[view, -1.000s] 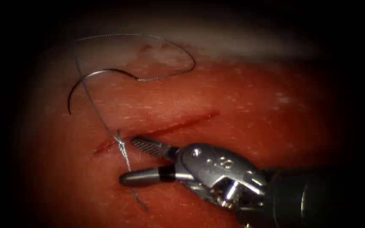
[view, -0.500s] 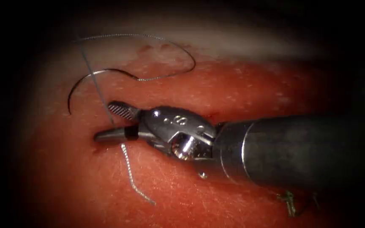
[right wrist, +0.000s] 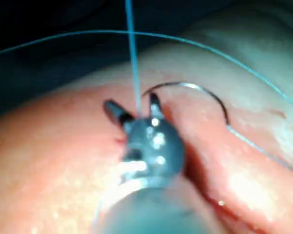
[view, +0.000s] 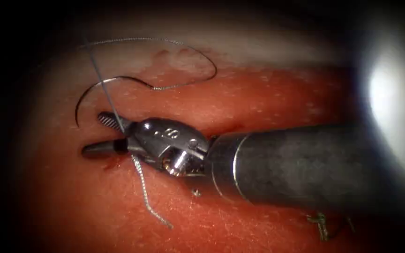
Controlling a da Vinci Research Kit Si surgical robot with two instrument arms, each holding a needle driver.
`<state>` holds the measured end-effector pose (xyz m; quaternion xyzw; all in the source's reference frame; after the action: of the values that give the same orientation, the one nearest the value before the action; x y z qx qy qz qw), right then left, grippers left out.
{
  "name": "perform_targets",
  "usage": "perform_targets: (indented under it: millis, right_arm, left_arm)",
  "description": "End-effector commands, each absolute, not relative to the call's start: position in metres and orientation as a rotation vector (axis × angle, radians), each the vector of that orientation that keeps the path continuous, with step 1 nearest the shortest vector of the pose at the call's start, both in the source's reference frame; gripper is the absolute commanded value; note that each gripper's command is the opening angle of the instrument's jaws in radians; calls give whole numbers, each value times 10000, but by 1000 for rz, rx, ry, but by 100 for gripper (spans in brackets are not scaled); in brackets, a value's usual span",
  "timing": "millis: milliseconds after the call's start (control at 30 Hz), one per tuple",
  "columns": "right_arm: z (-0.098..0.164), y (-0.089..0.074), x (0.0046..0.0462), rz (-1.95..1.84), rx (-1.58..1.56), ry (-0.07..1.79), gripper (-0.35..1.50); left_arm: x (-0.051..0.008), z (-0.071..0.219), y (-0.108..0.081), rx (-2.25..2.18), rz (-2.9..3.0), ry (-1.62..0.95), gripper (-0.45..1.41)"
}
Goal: Wound Closure
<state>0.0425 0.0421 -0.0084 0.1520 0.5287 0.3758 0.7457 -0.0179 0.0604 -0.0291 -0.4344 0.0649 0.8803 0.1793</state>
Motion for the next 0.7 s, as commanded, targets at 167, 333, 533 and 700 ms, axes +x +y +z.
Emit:
perform_targets:
  millis: [167,333,533,700]
  right_arm:
    - [-79,416,433,816,340,1161,98]
    - [-80,419,435,743,403,1265,-35]
    - [-84,423,430,722,377,1289,-35]
    - [-89,429,386,786,288,1251,116]
  left_arm:
    - [-185,-285,601,-1228,2489,184,-35]
    - [-187,-287,597,-1229,2489,184,-35]
    - [-189,-290,592,-1229,2489,184,-35]
    - [-192,-290,588,-1227,2489,188,-35]
